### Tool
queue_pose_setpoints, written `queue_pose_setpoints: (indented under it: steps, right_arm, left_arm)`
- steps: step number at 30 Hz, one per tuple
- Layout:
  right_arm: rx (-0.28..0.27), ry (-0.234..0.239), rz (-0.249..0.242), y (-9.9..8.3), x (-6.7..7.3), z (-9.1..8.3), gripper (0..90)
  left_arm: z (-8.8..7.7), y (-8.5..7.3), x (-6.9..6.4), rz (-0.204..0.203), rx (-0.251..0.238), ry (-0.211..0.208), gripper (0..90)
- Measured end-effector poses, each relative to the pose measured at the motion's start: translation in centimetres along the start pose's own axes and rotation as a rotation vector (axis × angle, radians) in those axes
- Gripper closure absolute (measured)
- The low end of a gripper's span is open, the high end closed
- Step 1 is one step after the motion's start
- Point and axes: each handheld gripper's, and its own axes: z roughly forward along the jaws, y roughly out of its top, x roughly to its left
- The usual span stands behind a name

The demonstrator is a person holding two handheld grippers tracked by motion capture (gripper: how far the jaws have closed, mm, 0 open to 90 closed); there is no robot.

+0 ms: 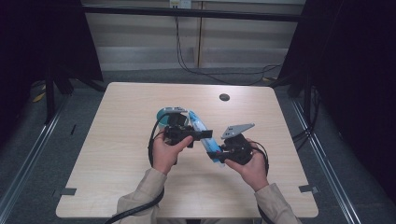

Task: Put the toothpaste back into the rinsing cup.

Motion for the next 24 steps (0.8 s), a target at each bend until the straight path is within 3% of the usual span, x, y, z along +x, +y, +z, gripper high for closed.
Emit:
queue_pose_setpoints:
  steps: [4,8,14,16,20,24]
  right_arm:
    - [-0.014,0.019,0.002,0.0,0.0,0.2,70.4]
    - [-0.017,0.035,0.000,0.0,0.2,0.6,67.0]
    - [-0.051,0.034,0.002,0.0,0.3,0.5,59.2]
    - [-0.067,0.059,0.006,0.0,0.2,0.5,53.6]
    - [-0.096,0.032,0.040,-0.4,-0.2,0.2,35.2]
    - [-0.076,0.020,0.061,-1.4,-0.9,0.1,26.2]
  left_arm:
    - [-0.3,0.0,-0.3,-0.008,-0.014,-0.006,56.1]
    - [-0.5,0.4,-1.3,0.042,-0.001,0.005,65.5]
    - [-0.9,0.9,-2.2,0.071,-0.013,0.005,71.7]
    - [-1.0,1.0,-2.4,0.077,-0.007,0.012,72.7]
    - [-1.3,1.2,-2.4,0.096,-0.010,0.040,73.5]
    - [-1.9,1.2,-2.2,0.102,-0.016,0.060,73.6]
